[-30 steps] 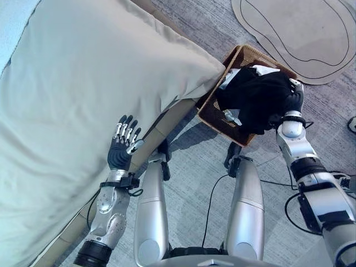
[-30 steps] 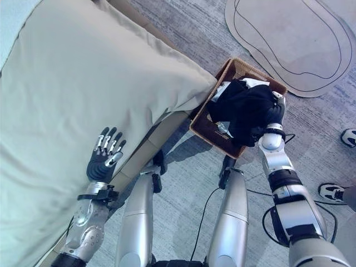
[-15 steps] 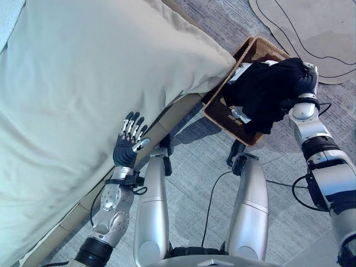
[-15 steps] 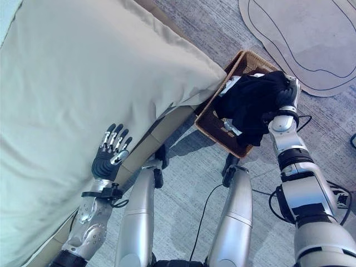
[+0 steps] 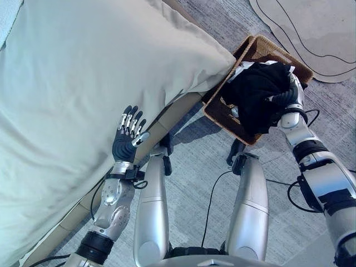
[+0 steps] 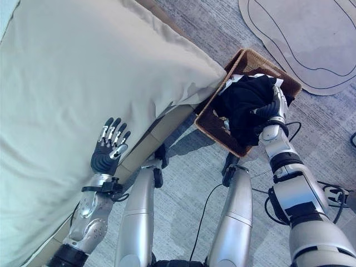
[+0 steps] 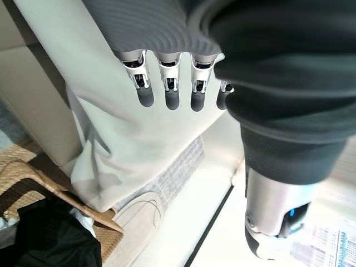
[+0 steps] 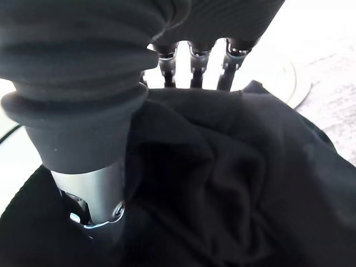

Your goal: Pick up clothes into the bucket

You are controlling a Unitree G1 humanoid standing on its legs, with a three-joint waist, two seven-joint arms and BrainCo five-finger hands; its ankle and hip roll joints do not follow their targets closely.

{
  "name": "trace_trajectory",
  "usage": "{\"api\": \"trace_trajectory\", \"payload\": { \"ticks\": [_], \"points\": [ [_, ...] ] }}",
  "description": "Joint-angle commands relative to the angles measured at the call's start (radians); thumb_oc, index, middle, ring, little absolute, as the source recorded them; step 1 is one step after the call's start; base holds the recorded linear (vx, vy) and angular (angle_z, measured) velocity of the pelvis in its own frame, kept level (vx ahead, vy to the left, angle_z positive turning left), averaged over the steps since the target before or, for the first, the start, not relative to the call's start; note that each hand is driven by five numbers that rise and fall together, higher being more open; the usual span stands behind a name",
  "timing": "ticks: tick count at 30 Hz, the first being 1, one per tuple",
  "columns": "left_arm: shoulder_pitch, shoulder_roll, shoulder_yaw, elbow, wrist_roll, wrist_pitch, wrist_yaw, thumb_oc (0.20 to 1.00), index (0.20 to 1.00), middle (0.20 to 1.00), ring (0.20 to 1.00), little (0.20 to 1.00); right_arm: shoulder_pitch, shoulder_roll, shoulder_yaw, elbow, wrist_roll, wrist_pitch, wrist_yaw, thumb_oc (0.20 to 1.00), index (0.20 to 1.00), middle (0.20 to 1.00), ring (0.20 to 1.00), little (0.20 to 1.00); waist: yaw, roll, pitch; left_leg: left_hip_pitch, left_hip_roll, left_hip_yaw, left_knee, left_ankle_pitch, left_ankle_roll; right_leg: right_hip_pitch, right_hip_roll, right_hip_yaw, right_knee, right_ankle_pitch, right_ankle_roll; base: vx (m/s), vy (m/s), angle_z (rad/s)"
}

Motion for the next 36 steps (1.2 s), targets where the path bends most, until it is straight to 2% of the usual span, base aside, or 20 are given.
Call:
{"api": "trace_trajectory", "payload": {
  "ticks": [1, 4, 7, 10, 12, 14, 16, 17, 18, 19, 23, 28, 31, 32, 36],
  "points": [
    [0.025, -0.010, 0.025, -0.045, 0.027, -0.058, -0.004, 1.000, 1.000, 1.000, 1.000, 1.000, 0.029, -0.009, 0.025, 0.009, -0.029, -0.003, 0.008, 1.000, 1.000, 1.000, 1.000, 1.000, -0.009, 0.000, -0.067, 0.011, -0.025, -0.011, 0.042, -0.106, 0.032, 0.023, 0.038, 0.044, -0.128, 0.116, 0.054, 0.00, 0.000, 0.00],
    [0.016, -0.010, 0.027, -0.037, 0.031, -0.057, -0.012, 1.000, 1.000, 1.000, 1.000, 1.000, 0.039, -0.016, 0.046, 0.008, -0.055, 0.002, 0.037, 1.000, 1.000, 1.000, 1.000, 1.000, -0.011, -0.006, -0.070, 0.035, -0.027, -0.008, 0.019, -0.099, 0.033, 0.045, 0.039, 0.039, -0.156, 0.127, 0.058, 0.00, 0.003, -0.01],
    [0.020, -0.012, 0.031, -0.018, 0.023, -0.050, -0.035, 1.000, 1.000, 1.000, 1.000, 1.000, 0.049, -0.042, 0.101, 0.015, -0.160, 0.025, 0.060, 1.000, 1.000, 1.000, 1.000, 1.000, -0.011, -0.016, -0.081, 0.097, -0.029, -0.008, -0.043, -0.081, 0.031, 0.109, 0.034, 0.026, -0.225, 0.157, 0.070, 0.01, 0.018, -0.05],
    [0.017, -0.011, 0.040, -0.005, 0.020, -0.045, -0.046, 1.000, 1.000, 1.000, 1.000, 1.000, 0.051, -0.060, 0.105, 0.012, -0.175, 0.033, 0.062, 1.000, 1.000, 1.000, 1.000, 1.000, -0.013, -0.021, -0.085, 0.137, -0.029, -0.005, -0.081, -0.070, 0.029, 0.151, 0.034, 0.020, -0.264, 0.172, 0.075, 0.00, 0.004, -0.01],
    [0.008, -0.015, 0.048, 0.014, 0.016, -0.039, -0.062, 1.000, 1.000, 1.000, 1.000, 1.000, 0.073, -0.089, 0.095, -0.003, -0.180, 0.032, 0.065, 1.000, 1.000, 1.000, 1.000, 1.000, -0.016, -0.034, -0.094, 0.184, -0.033, -0.001, -0.141, -0.023, 0.032, 0.213, 0.029, 0.002, -0.341, 0.226, 0.071, -0.03, 0.019, 0.01],
    [0.008, -0.016, 0.055, 0.019, 0.012, -0.040, -0.065, 1.000, 1.000, 1.000, 1.000, 1.000, 0.085, -0.094, 0.080, -0.047, -0.163, 0.028, 0.067, 1.000, 1.000, 1.000, 1.000, 1.000, -0.018, -0.039, -0.096, 0.209, -0.034, -0.001, -0.159, -0.016, 0.030, 0.242, 0.031, -0.001, -0.366, 0.236, 0.074, 0.00, 0.009, 0.03],
    [0.001, -0.028, 0.076, 0.053, 0.018, -0.033, -0.072, 1.000, 1.000, 1.000, 1.000, 1.000, 0.198, -0.102, -0.004, -0.213, -0.065, -0.012, 0.083, 1.000, 1.000, 1.000, 1.000, 1.000, -0.029, -0.057, -0.106, 0.287, -0.032, -0.001, -0.208, -0.005, 0.025, 0.332, 0.028, -0.021, -0.434, 0.255, 0.081, 0.06, 0.000, 0.00],
    [0.001, -0.028, 0.076, 0.053, 0.018, -0.033, -0.072, 1.000, 1.000, 1.000, 1.000, 1.000, 0.198, -0.102, -0.004, -0.213, -0.065, -0.012, 0.083, 1.000, 1.000, 1.000, 1.000, 1.000, -0.028, -0.057, -0.106, 0.287, -0.032, -0.001, -0.208, -0.005, 0.025, 0.332, 0.028, -0.021, -0.434, 0.255, 0.081, 0.07, -0.007, -0.06],
    [0.012, -0.030, 0.096, 0.065, 0.018, -0.034, -0.073, 1.000, 1.000, 1.000, 1.000, 1.000, 0.304, -0.108, -0.067, -0.367, -0.027, -0.039, 0.084, 1.000, 1.000, 1.000, 1.000, 1.000, -0.039, -0.066, -0.114, 0.341, -0.034, -0.006, -0.241, 0.000, 0.022, 0.403, 0.029, -0.031, -0.484, 0.268, 0.085, 0.07, -0.011, -0.08],
    [0.016, -0.029, 0.107, 0.070, 0.020, -0.034, -0.073, 1.000, 1.000, 1.000, 1.000, 1.000, 0.350, -0.108, -0.092, -0.432, -0.026, -0.049, 0.083, 1.000, 1.000, 1.000, 1.000, 1.000, -0.045, -0.071, -0.119, 0.362, -0.033, -0.005, -0.255, 0.002, 0.021, 0.424, 0.028, -0.034, -0.502, 0.274, 0.088, 0.10, -0.013, -0.07],
    [0.042, -0.029, 0.147, 0.092, 0.018, -0.040, -0.083, 1.000, 1.000, 1.000, 1.000, 1.000, 0.549, -0.073, -0.238, -0.615, 0.024, -0.101, 0.083, 1.000, 1.000, 1.000, 1.000, 1.000, -0.055, -0.086, -0.144, 0.460, -0.025, -0.006, -0.322, 0.015, 0.017, 0.546, 0.024, -0.062, -0.597, 0.301, 0.099, 0.09, -0.013, 0.02],
    [0.087, -0.023, 0.190, 0.115, 0.040, -0.033, -0.108, 1.000, 1.000, 1.000, 1.000, 1.000, 0.718, -0.023, -0.374, -0.761, 0.017, -0.133, 0.079, 1.000, 1.000, 1.000, 1.000, 1.000, -0.062, -0.106, -0.192, 0.570, -0.019, 0.009, -0.403, 0.031, 0.011, 0.673, 0.034, -0.093, -0.720, 0.345, 0.116, 0.08, 0.008, -0.08],
    [0.101, -0.023, 0.205, 0.123, 0.059, -0.032, -0.105, 1.000, 1.000, 1.000, 1.000, 1.000, 0.766, 0.007, -0.410, -0.787, 0.028, -0.143, 0.077, 1.000, 1.000, 1.000, 1.000, 1.000, -0.061, -0.109, -0.211, 0.613, -0.016, 0.015, -0.440, 0.040, 0.008, 0.712, 0.037, -0.104, -0.748, 0.353, 0.120, 0.07, 0.009, -0.11],
    [0.108, -0.033, 0.211, 0.128, 0.067, -0.032, -0.103, 1.000, 1.000, 1.000, 1.000, 1.000, 0.812, 0.068, -0.447, -0.794, 0.093, -0.171, 0.083, 1.000, 1.000, 1.000, 1.000, 1.000, -0.065, -0.109, -0.230, 0.652, -0.011, 0.019, -0.476, 0.050, 0.003, 0.750, 0.039, -0.117, -0.770, 0.357, 0.124, 0.06, 0.018, -0.05],
    [0.111, -0.050, 0.218, 0.161, 0.090, -0.021, -0.109, 1.000, 1.000, 1.000, 1.000, 1.000, 0.893, 0.161, -0.458, -0.783, 0.190, -0.197, 0.139, 1.000, 1.000, 1.000, 1.000, 1.000, -0.076, -0.110, -0.273, 0.721, -0.006, 0.025, -0.549, 0.078, -0.005, 0.808, 0.042, -0.139, -0.799, 0.360, 0.131, 0.06, 0.011, 0.02]
  ]
}}
